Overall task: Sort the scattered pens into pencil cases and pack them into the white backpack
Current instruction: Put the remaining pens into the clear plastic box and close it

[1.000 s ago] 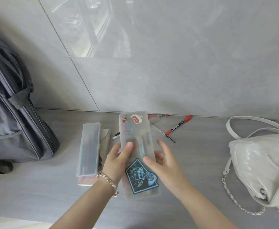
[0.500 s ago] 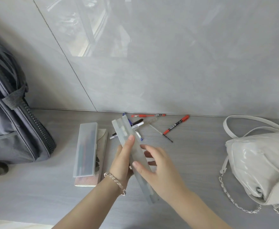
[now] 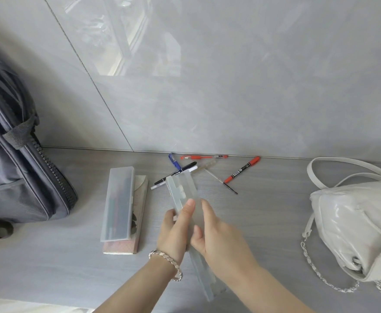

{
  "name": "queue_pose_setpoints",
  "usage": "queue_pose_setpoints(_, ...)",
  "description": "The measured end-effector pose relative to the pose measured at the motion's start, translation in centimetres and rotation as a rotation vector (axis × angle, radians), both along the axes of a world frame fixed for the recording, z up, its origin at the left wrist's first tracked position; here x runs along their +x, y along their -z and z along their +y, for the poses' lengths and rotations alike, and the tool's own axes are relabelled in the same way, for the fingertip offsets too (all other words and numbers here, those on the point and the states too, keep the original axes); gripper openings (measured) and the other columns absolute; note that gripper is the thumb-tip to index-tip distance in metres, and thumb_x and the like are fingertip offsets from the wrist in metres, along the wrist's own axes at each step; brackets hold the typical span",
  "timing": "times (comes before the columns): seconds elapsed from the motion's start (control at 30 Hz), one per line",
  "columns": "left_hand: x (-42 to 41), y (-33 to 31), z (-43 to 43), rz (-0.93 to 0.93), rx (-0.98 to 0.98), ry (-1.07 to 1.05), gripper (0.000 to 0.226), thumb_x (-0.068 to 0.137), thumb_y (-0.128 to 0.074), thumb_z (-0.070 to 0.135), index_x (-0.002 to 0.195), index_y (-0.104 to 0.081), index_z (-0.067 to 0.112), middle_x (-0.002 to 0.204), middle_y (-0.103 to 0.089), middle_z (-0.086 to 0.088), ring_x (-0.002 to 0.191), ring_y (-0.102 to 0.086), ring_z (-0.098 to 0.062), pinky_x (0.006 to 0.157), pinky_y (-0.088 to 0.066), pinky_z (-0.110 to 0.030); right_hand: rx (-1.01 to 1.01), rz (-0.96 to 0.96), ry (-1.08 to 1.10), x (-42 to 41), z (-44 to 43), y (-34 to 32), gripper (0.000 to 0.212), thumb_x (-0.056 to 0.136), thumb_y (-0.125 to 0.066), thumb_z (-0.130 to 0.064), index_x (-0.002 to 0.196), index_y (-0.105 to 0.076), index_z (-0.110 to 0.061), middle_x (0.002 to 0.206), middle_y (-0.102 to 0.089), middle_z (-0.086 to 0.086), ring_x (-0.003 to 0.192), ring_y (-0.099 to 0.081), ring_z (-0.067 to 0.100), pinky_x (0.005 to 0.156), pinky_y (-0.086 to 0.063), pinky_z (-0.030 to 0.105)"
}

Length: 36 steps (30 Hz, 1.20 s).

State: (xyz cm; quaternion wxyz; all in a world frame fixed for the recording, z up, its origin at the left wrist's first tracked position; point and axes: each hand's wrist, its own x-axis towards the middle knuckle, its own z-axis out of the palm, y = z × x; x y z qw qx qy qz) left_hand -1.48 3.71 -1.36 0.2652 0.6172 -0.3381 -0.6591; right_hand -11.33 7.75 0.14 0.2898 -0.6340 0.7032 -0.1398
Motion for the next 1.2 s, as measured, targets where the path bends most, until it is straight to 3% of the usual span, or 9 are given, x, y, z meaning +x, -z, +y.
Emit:
queue_pose_setpoints(0.1, 0.8, 0.4, -0.2, 0.137, 0.019, 0.078, 0.067, 0.068, -0.052, 0.067, 0.107, -0.064, 0.014, 0.099, -0.073, -0.009, 0.090, -0.070, -0.024, 0.073, -0.057, -0.036, -0.048, -0.091, 0.112, -1.6, -0.4, 0.4, 0.051, 0.098, -0.031, -0.022, 0.145, -0.013, -0.014, 0.089, -0.055, 0.003, 0.078, -0.051, 0.023, 0.062, -0.027, 0.027)
queue_pose_setpoints(0.3, 3.7, 0.8, -2.9, 0.488, 0.237, -0.025, 0.071, 0.079, -0.028, 0.066, 0.100, -0.073, 0.014, 0.094, -0.074, -0.011, 0.082, -0.072, -0.025, 0.067, -0.058, -0.037, -0.030, -0.614, 0.421, -4.9, -1.3, 1.5, 0.035, 0.100, -0.023, -0.019, 0.132, -0.037, -0.024, 0.068, -0.070, 0.002, 0.068, -0.069, 0.023, 0.073, -0.056, 0.040)
queue_pose_setpoints(0.43, 3.8, 0.5, -3.9, 0.296, 0.212, -0.087, 0.067, 0.088, -0.025, 0.061, 0.129, -0.051, 0.014, 0.112, -0.066, 0.000, 0.110, -0.061, -0.022, 0.097, -0.045, -0.039, -0.013, -0.831, 0.480, -4.5, -1.7, 2.7, 0.032, 0.101, -0.019, -0.014, 0.124, -0.033, -0.031, 0.059, -0.069, 0.000, 0.058, -0.069, 0.018, 0.058, -0.055, 0.023)
queue_pose_setpoints(0.53, 3.7, 0.8, -4.1, -0.055, 0.139, -0.111, 0.070, 0.089, -0.028, 0.060, 0.140, -0.035, 0.012, 0.146, -0.038, -0.007, 0.137, -0.033, -0.026, 0.111, -0.025, -0.038, 0.116, -0.859, 0.426, -4.2, -1.6, 4.3, 0.033, 0.101, -0.024, -0.018, 0.116, -0.042, -0.041, 0.081, -0.072, 0.000, 0.080, -0.070, 0.021, 0.076, -0.056, 0.034)
queue_pose_setpoints(0.67, 4.6, 1.4, -5.1, -0.394, 0.094, -0.056, 0.068, 0.092, -0.024, 0.055, 0.137, -0.040, 0.006, 0.135, -0.044, -0.011, 0.124, -0.040, -0.028, 0.104, -0.026, -0.034, 0.340, -0.652, 0.439, -5.1, -3.7, 6.8, 0.034, 0.097, -0.031, -0.012, 0.118, -0.057, -0.018, 0.079, -0.064, 0.003, 0.066, -0.061, 0.016, 0.069, -0.053, 0.030)
queue_pose_setpoints(0.73, 5.0, 1.3, -5.7, -0.463, 0.087, -0.006, 0.060, 0.092, -0.023, 0.056, 0.105, -0.058, 0.009, 0.103, -0.047, -0.006, 0.089, -0.044, -0.024, 0.080, -0.031, -0.031, 0.260, -0.442, 0.451, -5.7, -5.9, 7.8, 0.034, 0.093, -0.038, -0.007, 0.124, -0.051, -0.012, 0.079, -0.061, 0.008, 0.068, -0.059, 0.022, 0.072, -0.051, 0.034)
queue_pose_setpoints(0.83, 5.6, 1.2, -6.7, -0.529, 0.088, 0.042, 0.048, 0.091, -0.021, 0.057, 0.060, -0.030, 0.023, 0.068, -0.034, 0.003, 0.061, -0.032, -0.015, 0.057, -0.025, -0.028, 0.094, -0.039, 0.166, -5.7, -10.9, 8.6, 0.046, 0.088, -0.043, -0.003, 0.131, -0.047, -0.020, 0.114, -0.055, 0.010, 0.104, -0.053, 0.026, 0.086, -0.044, 0.032)
queue_pose_setpoints(1.03, 6.6, 1.1, -7.8, -0.552, 0.050, 0.039, 0.043, 0.092, -0.024, 0.056, 0.062, -0.027, 0.024, 0.068, -0.033, 0.003, 0.056, -0.028, -0.011, 0.054, -0.021, -0.022, -0.027, 0.566, -0.526, -3.6, -18.2, 10.6, 0.070, 0.077, -0.061, -0.003, 0.139, -0.031, -0.017, 0.143, -0.032, 0.008, 0.130, -0.028, 0.027, 0.102, -0.028, 0.034)
queue_pose_setpoints(1.2, 7.8, 2.2, -7.6, -0.513, 0.077, 0.004, 0.043, 0.090, -0.028, 0.058, 0.066, -0.032, 0.022, 0.073, -0.038, 0.002, 0.060, -0.034, -0.015, 0.055, -0.025, -0.023, -0.051, 0.712, -0.617, -3.5, -18.6, 11.7, 0.060, 0.081, -0.052, 0.001, 0.137, -0.030, -0.011, 0.128, -0.044, 0.011, 0.119, -0.038, 0.028, 0.094, -0.032, 0.032)
